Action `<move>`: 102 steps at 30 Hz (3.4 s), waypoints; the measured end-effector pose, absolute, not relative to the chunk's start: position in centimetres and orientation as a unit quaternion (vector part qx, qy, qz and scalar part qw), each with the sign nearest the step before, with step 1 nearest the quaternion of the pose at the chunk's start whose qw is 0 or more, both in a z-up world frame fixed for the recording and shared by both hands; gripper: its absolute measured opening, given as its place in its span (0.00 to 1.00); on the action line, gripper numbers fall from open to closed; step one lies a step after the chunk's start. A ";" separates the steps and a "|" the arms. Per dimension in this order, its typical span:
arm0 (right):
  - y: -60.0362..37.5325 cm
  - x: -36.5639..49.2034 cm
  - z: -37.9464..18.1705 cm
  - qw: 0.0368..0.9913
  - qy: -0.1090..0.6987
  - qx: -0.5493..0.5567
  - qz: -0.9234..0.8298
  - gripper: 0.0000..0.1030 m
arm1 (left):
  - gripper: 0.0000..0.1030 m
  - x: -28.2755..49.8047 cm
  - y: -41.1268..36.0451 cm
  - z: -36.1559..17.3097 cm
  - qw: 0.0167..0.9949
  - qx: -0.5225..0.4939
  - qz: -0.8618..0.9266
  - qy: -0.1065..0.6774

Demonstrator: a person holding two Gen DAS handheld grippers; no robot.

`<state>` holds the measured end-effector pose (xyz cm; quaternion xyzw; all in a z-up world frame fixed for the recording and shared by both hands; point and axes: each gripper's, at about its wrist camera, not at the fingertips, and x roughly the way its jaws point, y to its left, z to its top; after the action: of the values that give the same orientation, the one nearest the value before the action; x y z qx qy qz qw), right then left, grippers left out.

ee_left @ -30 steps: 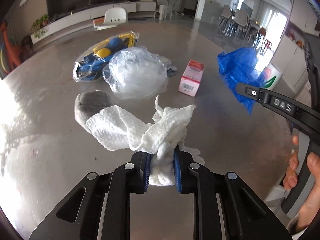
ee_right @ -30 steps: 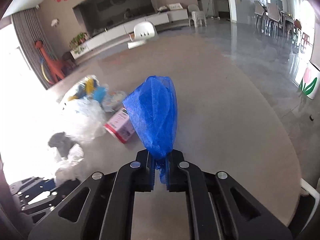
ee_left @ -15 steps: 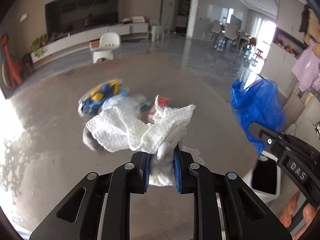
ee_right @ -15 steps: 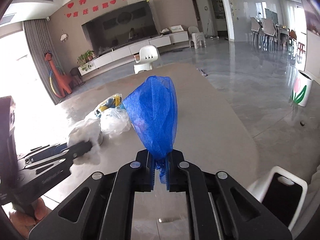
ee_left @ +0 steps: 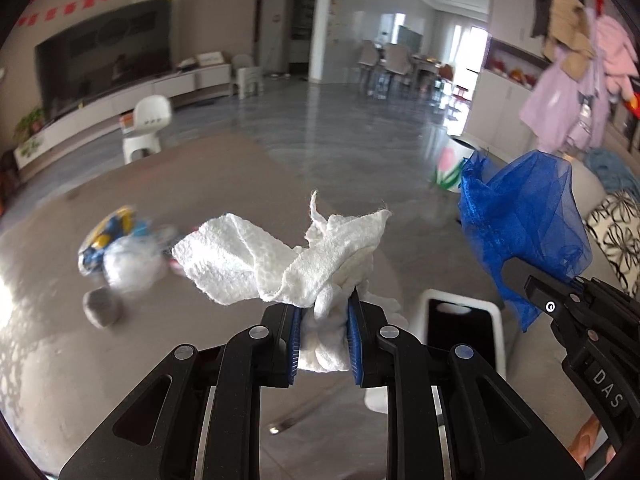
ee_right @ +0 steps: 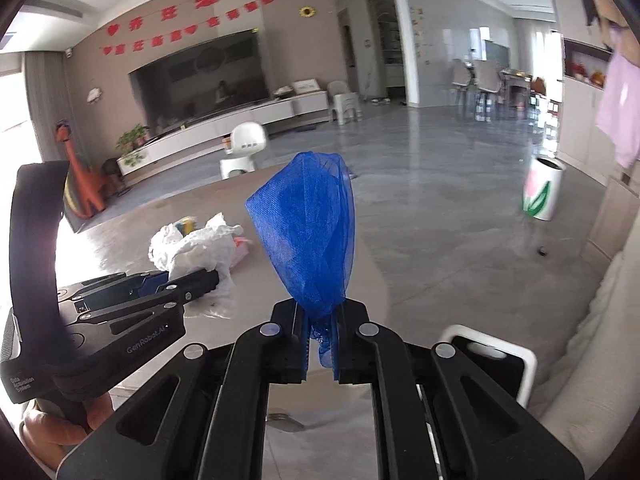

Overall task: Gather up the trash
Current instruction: 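Carry the tissue and mesh bag to the bin and open both tools, then move both tools back to the table toward the sock and pink box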

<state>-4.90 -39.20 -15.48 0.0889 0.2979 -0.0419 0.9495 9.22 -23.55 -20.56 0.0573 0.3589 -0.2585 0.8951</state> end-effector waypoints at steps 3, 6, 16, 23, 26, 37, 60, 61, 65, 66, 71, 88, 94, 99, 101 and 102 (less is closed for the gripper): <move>-40.6 -5.8 -15.7 0.948 0.298 0.091 -0.061 0.09 | 0.18 8.3 -25.9 -20.4 0.890 0.068 -0.277 0.356; -42.2 -6.8 -16.2 0.946 0.298 0.098 -0.077 0.09 | 0.18 7.7 -27.5 -20.6 0.884 0.074 -0.292 0.357; -46.1 -10.4 -18.6 0.940 0.299 0.123 -0.111 0.09 | 0.18 5.9 -32.6 -21.3 0.868 0.116 -0.325 0.357; -48.3 -11.4 -20.3 0.933 0.304 0.141 -0.133 0.09 | 0.19 5.1 -36.1 -23.3 0.848 0.139 -0.348 0.375; -49.6 -11.9 -20.9 0.930 0.306 0.148 -0.142 0.09 | 0.19 5.0 -37.6 -24.4 0.839 0.146 -0.356 0.384; -52.6 -12.1 -24.1 0.912 0.330 0.178 -0.169 0.09 | 0.19 4.8 -41.8 -27.6 0.814 0.166 -0.379 0.409; -57.8 -9.5 -36.0 0.822 0.442 0.256 -0.250 0.50 | 0.34 8.8 -48.7 -41.2 0.735 0.191 -0.373 0.533; -58.3 -9.8 -36.3 0.811 0.449 0.267 -0.264 0.72 | 0.48 9.3 -48.6 -41.5 0.734 0.187 -0.364 0.543; -59.6 -11.1 -36.2 0.806 0.428 0.317 -0.258 0.96 | 0.95 12.6 -45.7 -42.5 0.719 0.045 -0.351 0.599; -59.1 -11.1 -36.0 0.809 0.430 0.301 -0.264 0.96 | 0.95 13.1 -44.8 -42.5 0.710 -0.006 -0.350 0.611; -57.6 -11.4 -34.5 0.827 0.414 0.261 -0.275 0.96 | 0.95 12.4 -44.7 -41.8 0.725 0.013 -0.345 0.596; -55.6 -11.8 -29.5 0.849 0.378 0.222 -0.294 0.96 | 0.95 10.1 -41.6 -32.2 0.788 0.064 -0.359 0.497; -53.3 -11.4 -26.6 0.865 0.362 0.201 -0.283 0.96 | 0.95 10.0 -37.6 -28.3 0.819 0.062 -0.340 0.459; -50.2 -10.6 -23.9 0.883 0.350 0.174 -0.259 0.96 | 0.95 9.9 -33.7 -25.3 0.850 0.073 -0.310 0.420; -48.4 -9.9 -22.6 0.893 0.345 0.162 -0.240 0.96 | 0.95 9.9 -31.7 -24.2 0.861 0.075 -0.297 0.407; -47.4 -9.4 -22.0 0.898 0.342 0.155 -0.230 0.96 | 0.95 10.0 -30.6 -23.6 0.866 0.075 -0.288 0.401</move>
<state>-9.37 -47.44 -22.04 0.1547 0.3418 -0.2303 0.8979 9.98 -30.57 -23.62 0.0748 0.4014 -0.2878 0.8663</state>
